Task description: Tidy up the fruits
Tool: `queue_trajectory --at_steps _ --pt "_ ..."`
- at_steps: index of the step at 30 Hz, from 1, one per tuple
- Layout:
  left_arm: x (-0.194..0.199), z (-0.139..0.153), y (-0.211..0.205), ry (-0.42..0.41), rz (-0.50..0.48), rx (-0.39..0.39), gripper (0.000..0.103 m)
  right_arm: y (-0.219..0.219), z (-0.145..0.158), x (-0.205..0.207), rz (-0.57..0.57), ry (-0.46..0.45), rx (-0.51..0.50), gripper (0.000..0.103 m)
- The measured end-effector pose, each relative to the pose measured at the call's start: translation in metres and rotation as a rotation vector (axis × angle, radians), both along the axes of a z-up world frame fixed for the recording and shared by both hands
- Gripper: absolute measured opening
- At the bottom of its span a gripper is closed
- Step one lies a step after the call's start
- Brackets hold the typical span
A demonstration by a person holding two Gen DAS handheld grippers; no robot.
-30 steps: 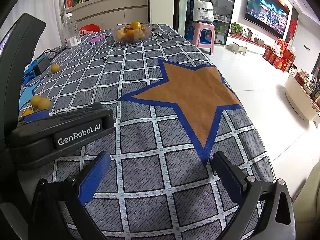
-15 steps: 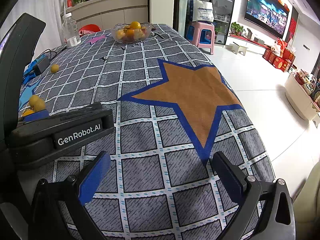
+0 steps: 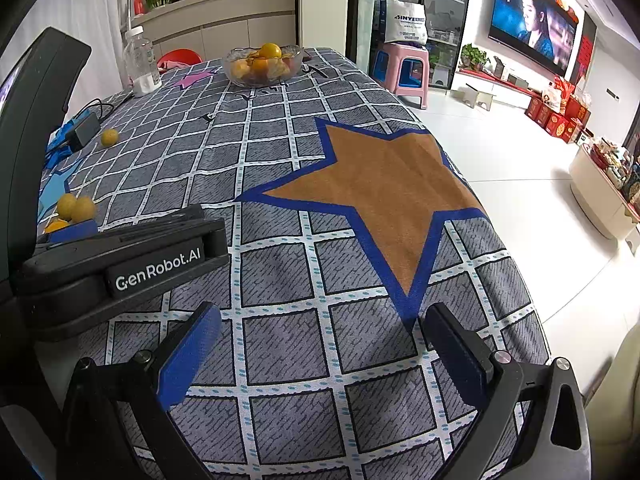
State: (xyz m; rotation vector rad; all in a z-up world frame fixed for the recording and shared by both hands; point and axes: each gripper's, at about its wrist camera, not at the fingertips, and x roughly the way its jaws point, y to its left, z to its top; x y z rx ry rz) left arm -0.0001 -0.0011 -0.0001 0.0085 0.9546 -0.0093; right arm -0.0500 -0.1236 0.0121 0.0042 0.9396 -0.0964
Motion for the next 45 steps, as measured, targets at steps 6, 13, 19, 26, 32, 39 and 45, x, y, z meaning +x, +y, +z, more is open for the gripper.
queue_trajectory --at_steps 6,13,19,26,32,39,45 --pt "0.0 0.0 -0.0001 0.0 0.0 0.0 0.103 0.0001 0.0001 -0.0001 0.001 0.0 0.0 0.102" --pt "-0.0006 -0.0002 -0.0077 0.0 0.007 0.001 0.103 0.0001 0.0001 -0.0001 0.0 0.0 0.0 0.102" --pt "-0.0005 -0.0002 -0.0066 0.0 0.007 0.001 0.103 0.0 0.0 -0.0001 0.0 0.0 0.0 0.102" --pt "-0.0005 -0.0002 -0.0071 0.0 0.007 0.001 0.103 0.0 -0.0001 0.0001 0.0 0.0 -0.001 0.102" --pt "-0.0005 -0.0002 -0.0071 0.0 0.007 0.001 0.103 0.0 0.0 0.0001 0.0 0.0 0.0 0.102" --pt "-0.0006 -0.0002 -0.0077 0.0 0.007 0.001 0.103 -0.0001 0.0 0.0001 0.0 0.0 0.0 0.102" --pt "-0.0005 -0.0002 -0.0065 0.0 0.007 0.001 0.103 0.0 -0.0001 -0.0001 0.0 0.0 0.0 0.102"
